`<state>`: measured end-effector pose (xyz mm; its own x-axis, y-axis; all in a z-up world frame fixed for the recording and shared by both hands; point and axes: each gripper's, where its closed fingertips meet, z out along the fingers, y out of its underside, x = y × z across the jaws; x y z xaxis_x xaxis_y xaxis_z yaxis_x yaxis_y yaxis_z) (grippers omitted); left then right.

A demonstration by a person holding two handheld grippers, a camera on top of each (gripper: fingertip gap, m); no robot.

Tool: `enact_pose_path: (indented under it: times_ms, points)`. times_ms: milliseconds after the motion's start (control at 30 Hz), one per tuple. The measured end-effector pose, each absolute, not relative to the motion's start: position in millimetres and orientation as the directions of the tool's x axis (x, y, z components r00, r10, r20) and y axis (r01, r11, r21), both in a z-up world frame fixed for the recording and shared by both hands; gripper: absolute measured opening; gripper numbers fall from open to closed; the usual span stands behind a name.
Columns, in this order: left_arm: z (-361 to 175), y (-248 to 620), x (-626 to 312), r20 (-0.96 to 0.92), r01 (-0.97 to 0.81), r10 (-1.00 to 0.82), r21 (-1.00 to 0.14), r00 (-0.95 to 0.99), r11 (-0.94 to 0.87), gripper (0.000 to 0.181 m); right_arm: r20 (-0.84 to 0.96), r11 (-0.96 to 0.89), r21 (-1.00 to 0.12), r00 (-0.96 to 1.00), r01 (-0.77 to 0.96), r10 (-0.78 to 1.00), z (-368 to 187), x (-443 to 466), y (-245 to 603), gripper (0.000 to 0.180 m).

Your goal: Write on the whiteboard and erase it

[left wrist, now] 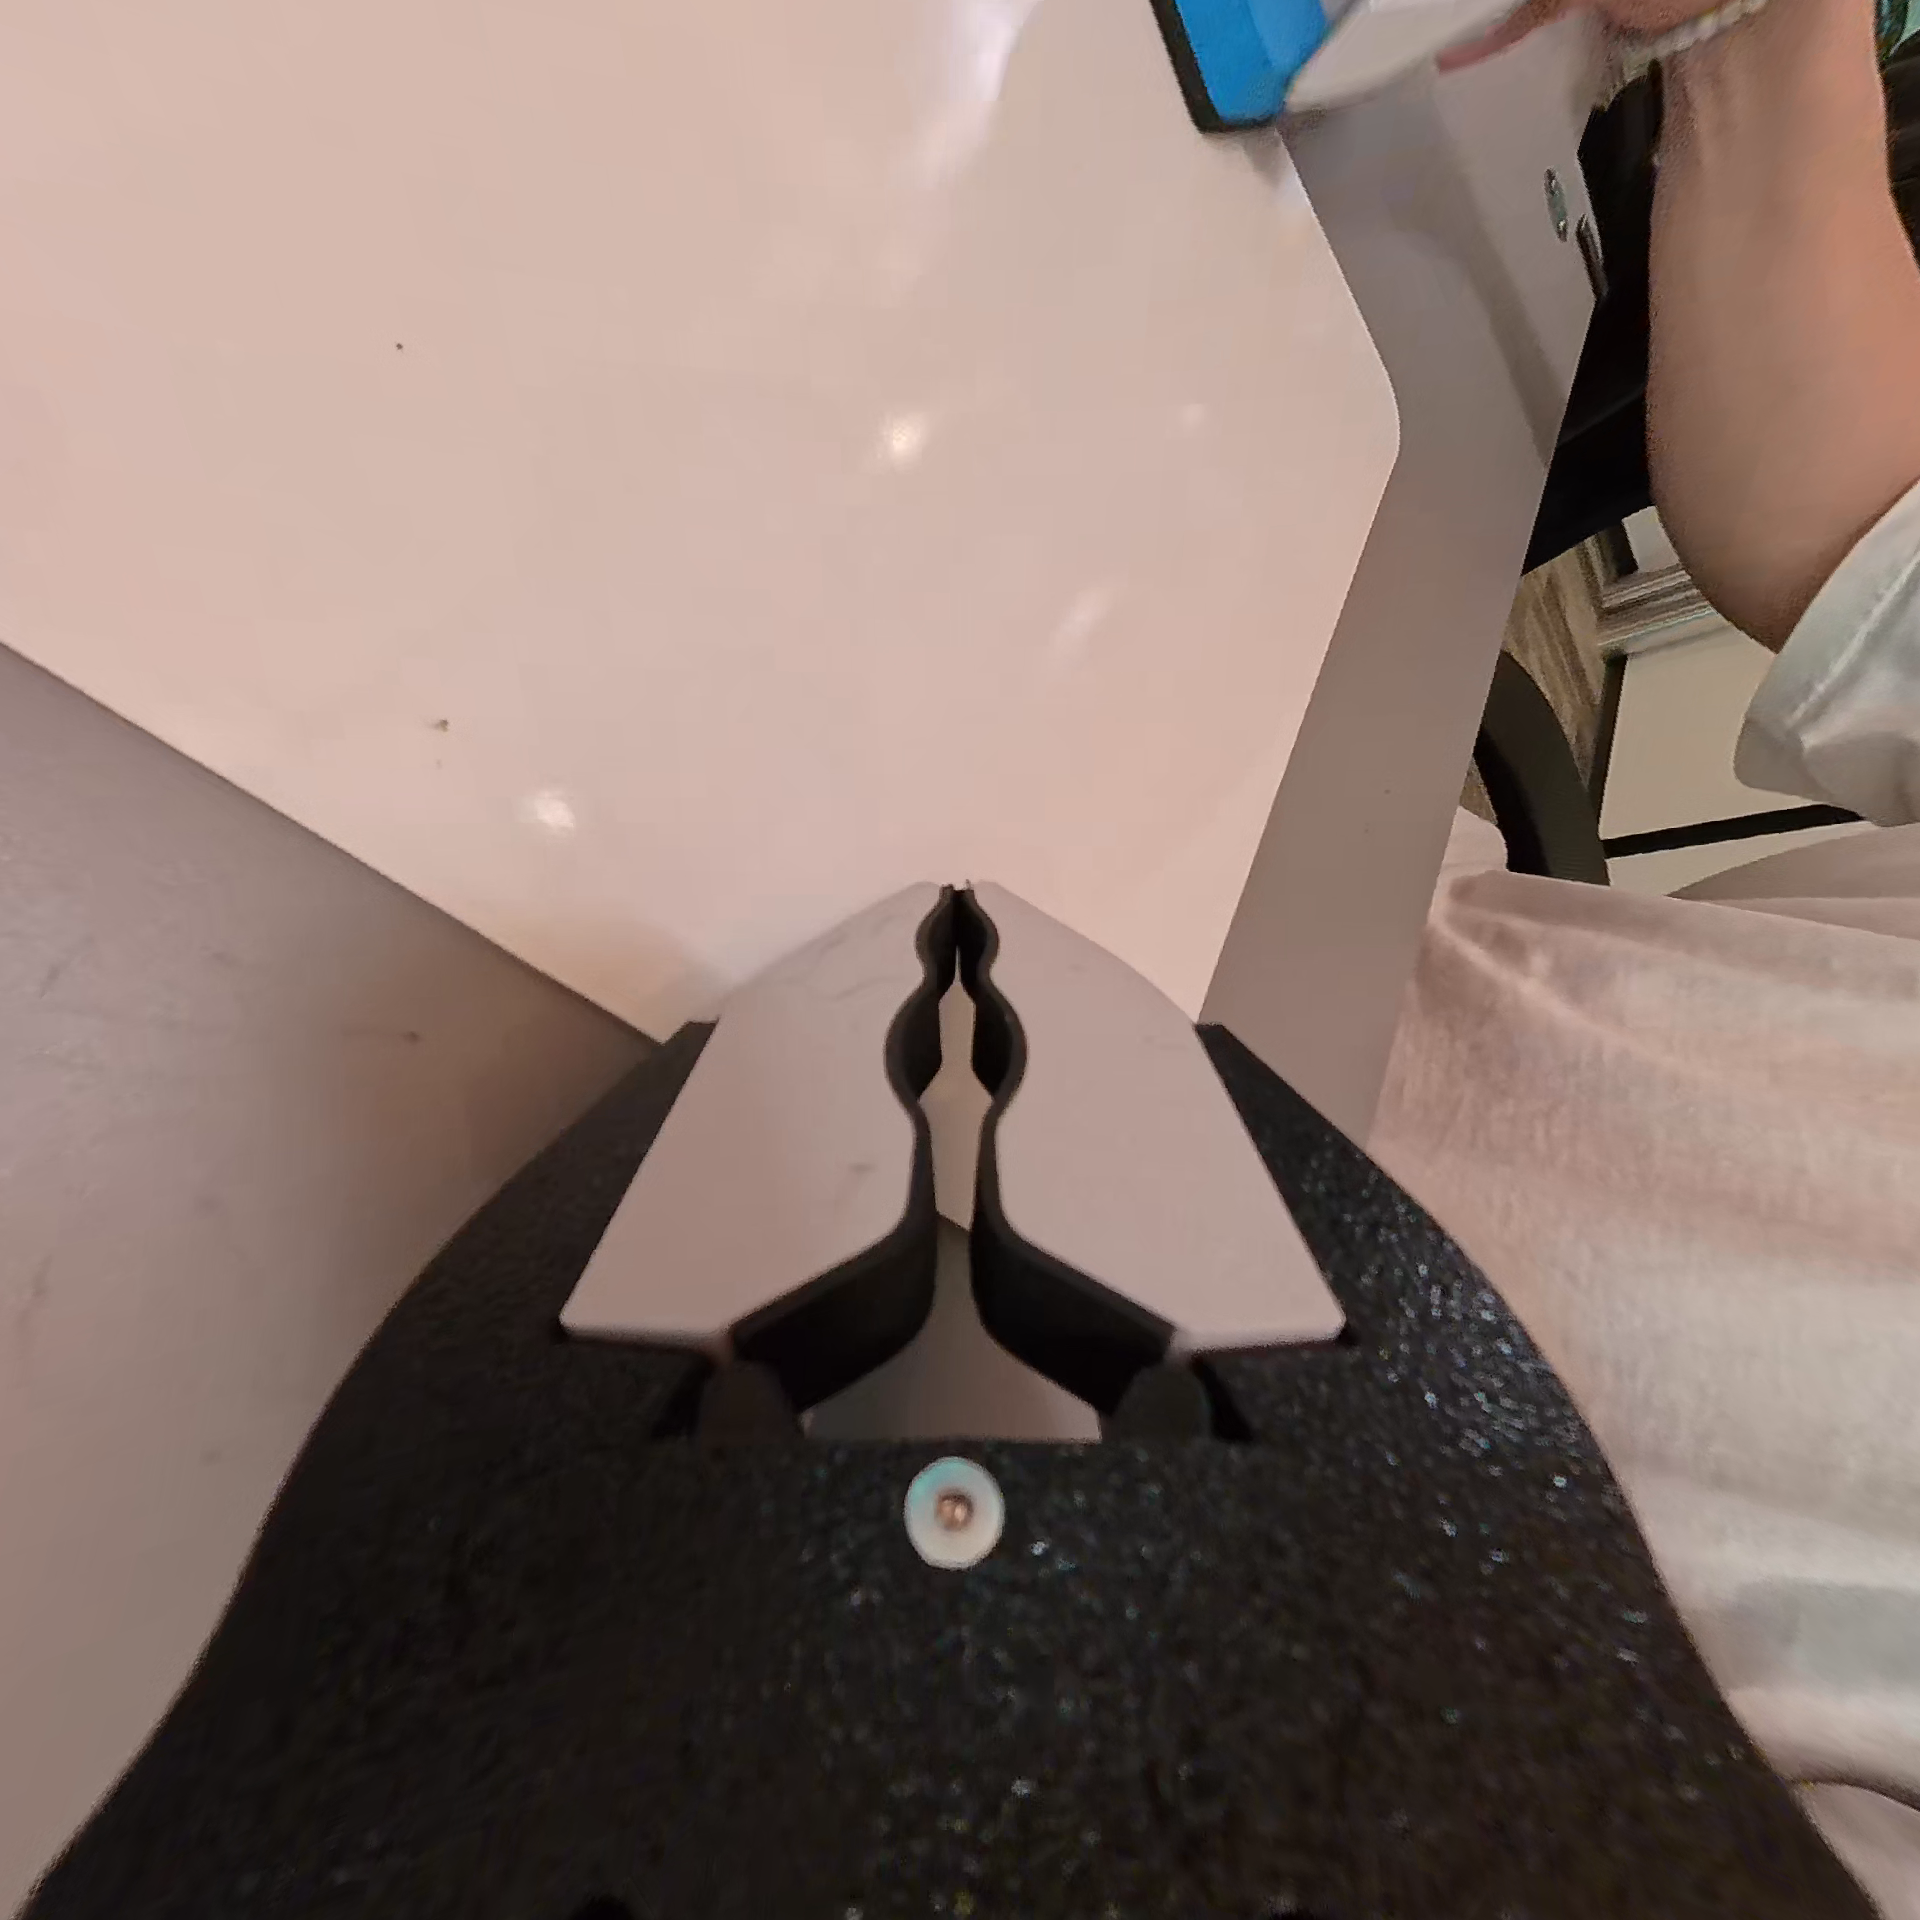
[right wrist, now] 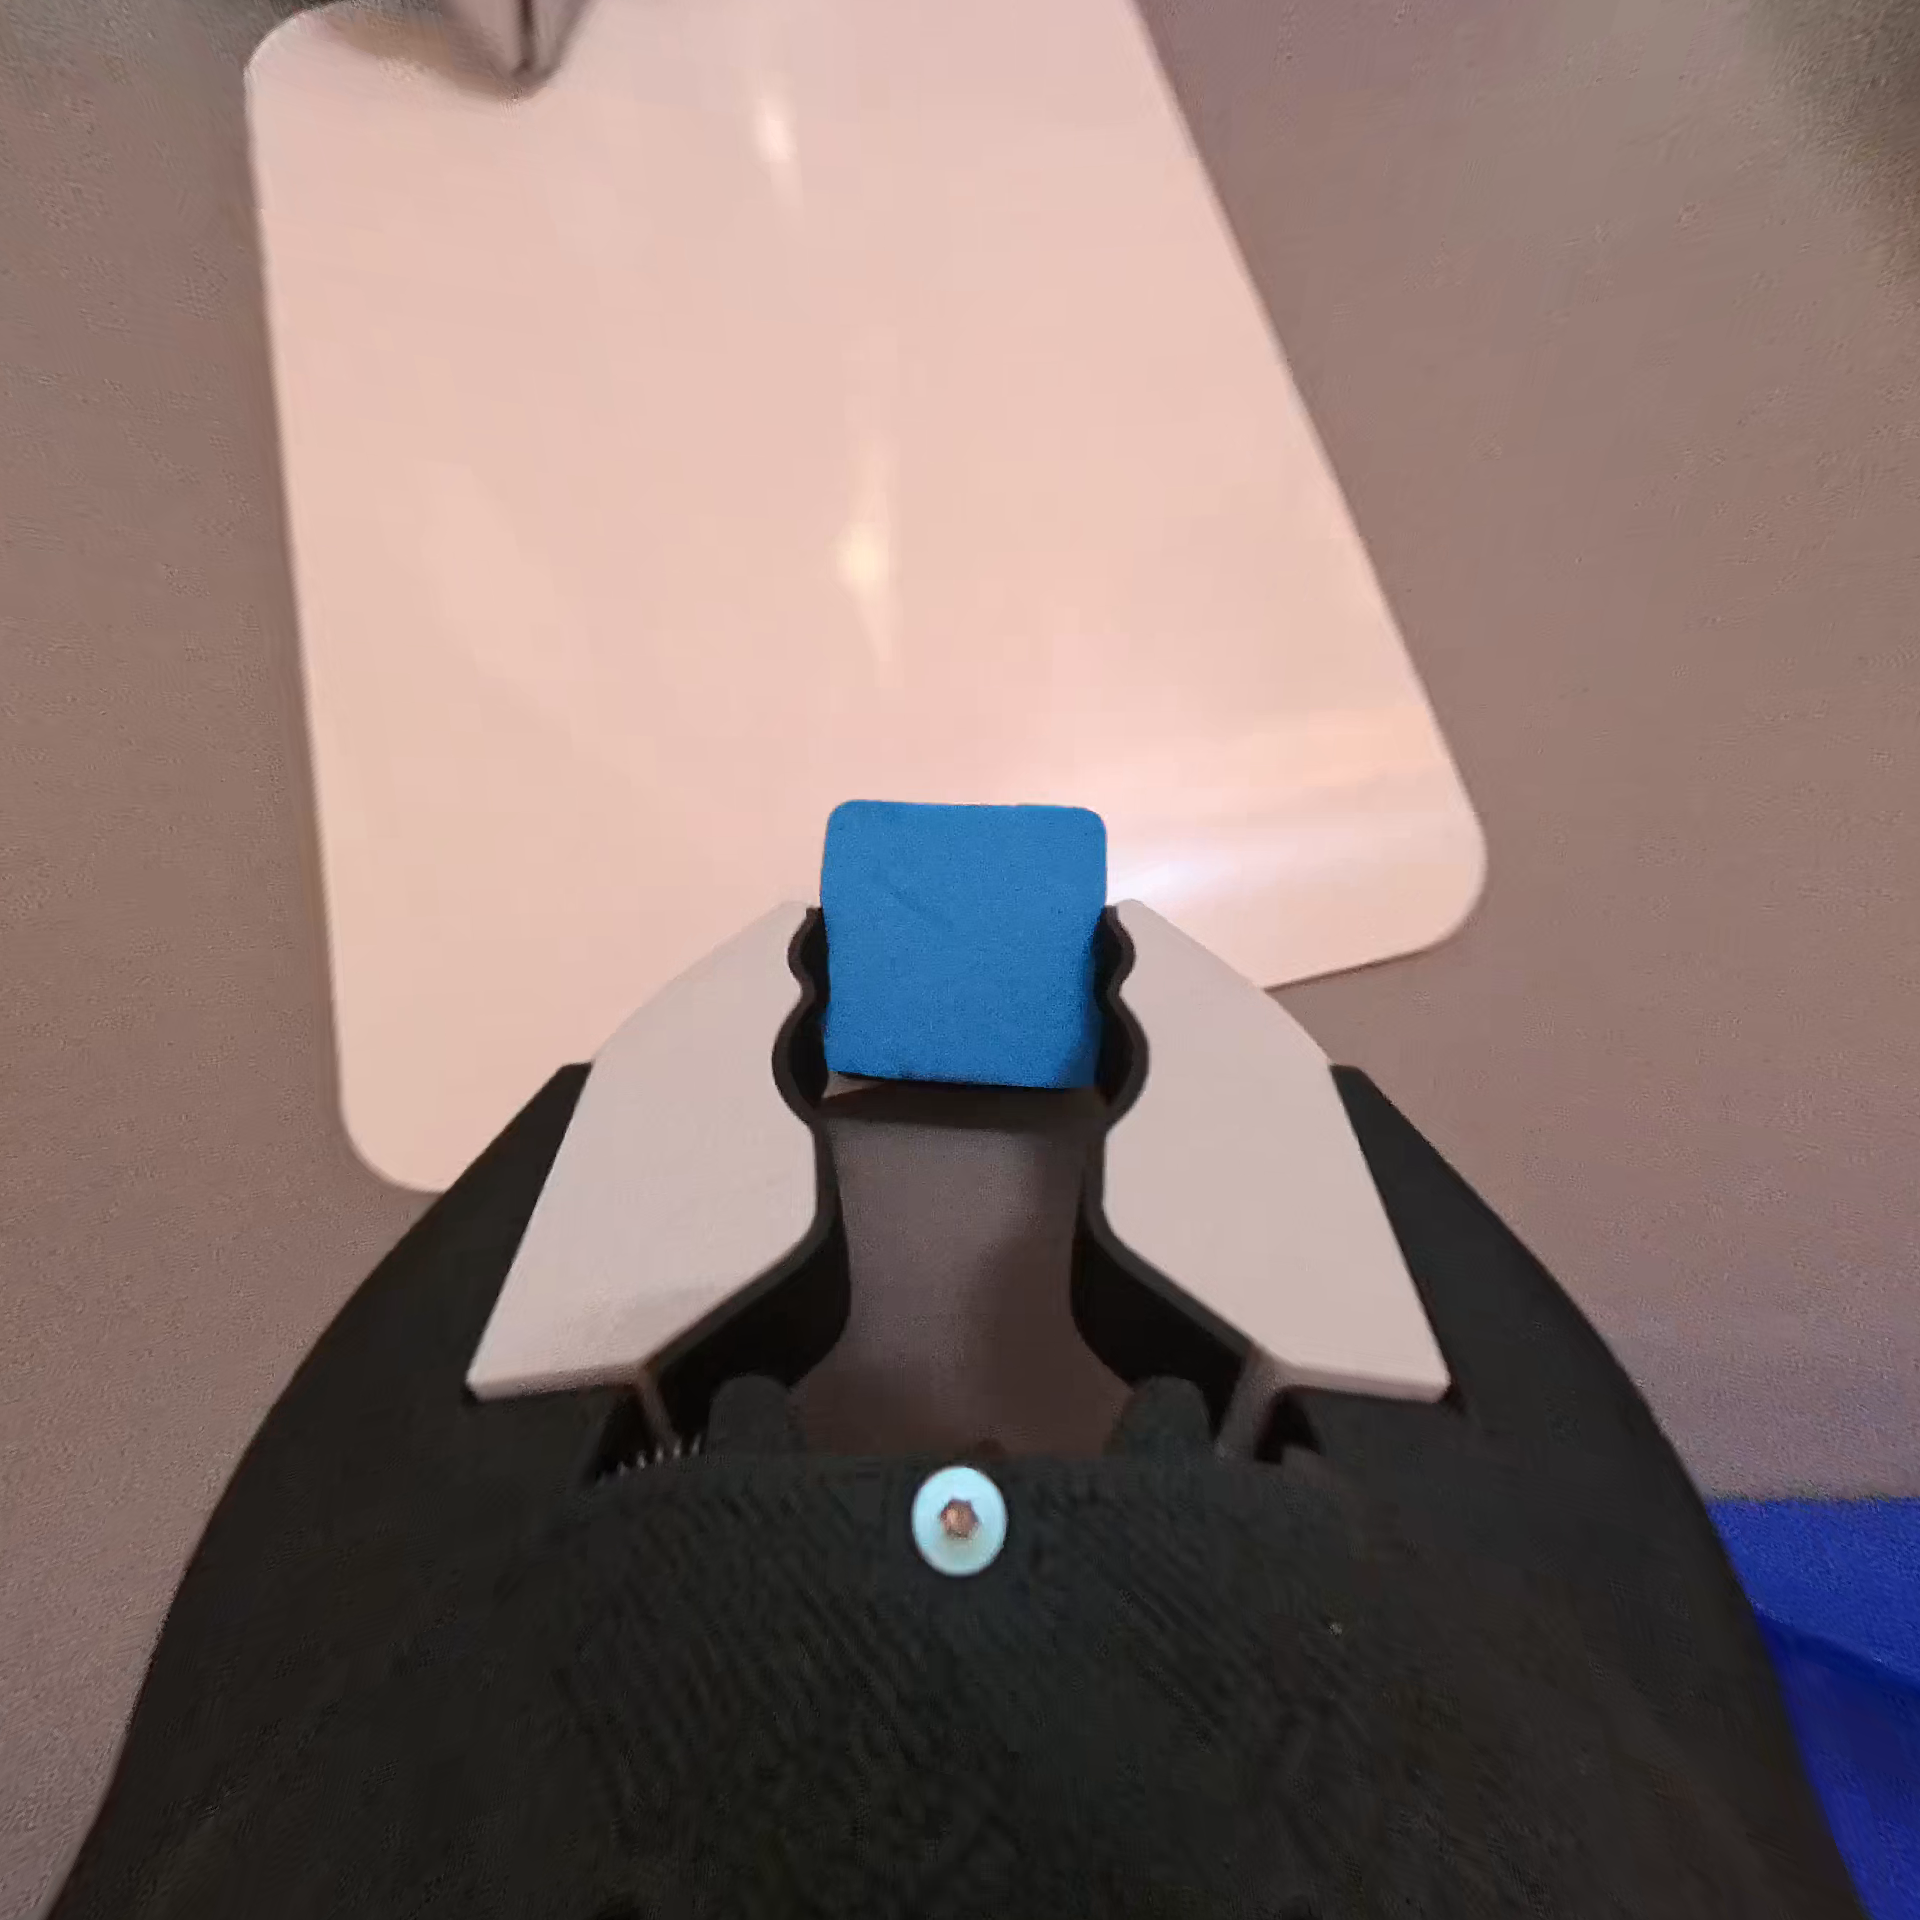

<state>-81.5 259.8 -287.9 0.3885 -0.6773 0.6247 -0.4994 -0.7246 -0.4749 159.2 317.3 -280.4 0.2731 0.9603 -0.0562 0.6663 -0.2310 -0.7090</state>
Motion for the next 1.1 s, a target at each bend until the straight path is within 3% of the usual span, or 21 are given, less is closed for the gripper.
enact_pose_path:
  times_ms: [100,200,400,500,567,633,700,733,800,900,1100]
  points:
    - [-288,260,-81,0.617,-0.499,-0.682,-0.480,0.392,-0.722,0.000,-0.059,-0.170,-0.685,0.178,0.708,0.982,-279,152,293,0.050]
    - [-288,260,-81,0.624,-0.497,-0.678,-0.477,0.388,-0.724,0.000,-0.047,-0.286,-0.711,0.363,0.642,0.931,-278,173,328,0.050]
    - [-285,259,-81,0.621,-0.481,-0.693,-0.512,0.365,-0.712,0.000,-0.038,-0.285,-0.710,0.369,0.644,0.929,-276,172,315,0.051]
    - [-279,248,-89,0.582,-0.529,-0.761,-0.566,0.287,-0.632,0.000,0.006,-0.286,-0.711,0.412,0.642,0.911,-267,177,313,0.082]
    - [-246,256,-95,0.566,-0.423,-0.776,-0.653,0.279,-0.628,0.000,0.035,-0.306,-0.739,0.487,0.600,0.872,-253,184,315,0.109]
    - [-207,281,-117,0.512,-0.295,-0.778,-0.729,0.364,-0.618,0.000,0.056,-0.283,-0.768,0.500,0.575,0.864,-235,186,305,0.105]
    - [-184,323,-161,0.370,-0.241,-0.716,-0.767,0.592,-0.595,0.030,0.084,-0.261,-0.782,0.511,0.566,0.856,-222,189,297,0.106]
    - [-178,344,-188,0.287,-0.245,-0.658,-0.766,0.696,-0.594,0.032,0.106,-0.253,-0.784,0.523,0.567,0.845,-218,192,295,0.108]
    - [-175,378,-234,0.174,-0.278,-0.543,-0.709,0.822,-0.648,0.037,0.154,-0.244,-0.777,0.550,0.581,0.821,-217,196,295,0.111]
    - [-195,417,-284,0.101,-0.280,-0.382,-0.515,0.919,-0.810,0.045,0.196,-0.237,-0.755,0.555,0.611,0.808,-223,193,291,0.111]
    - [-237,461,-325,-0.069,-0.250,-0.240,-0.228,0.968,-0.941,0.047,0.179,-0.245,-0.772,0.570,0.587,0.802,-230,182,282,0.111]
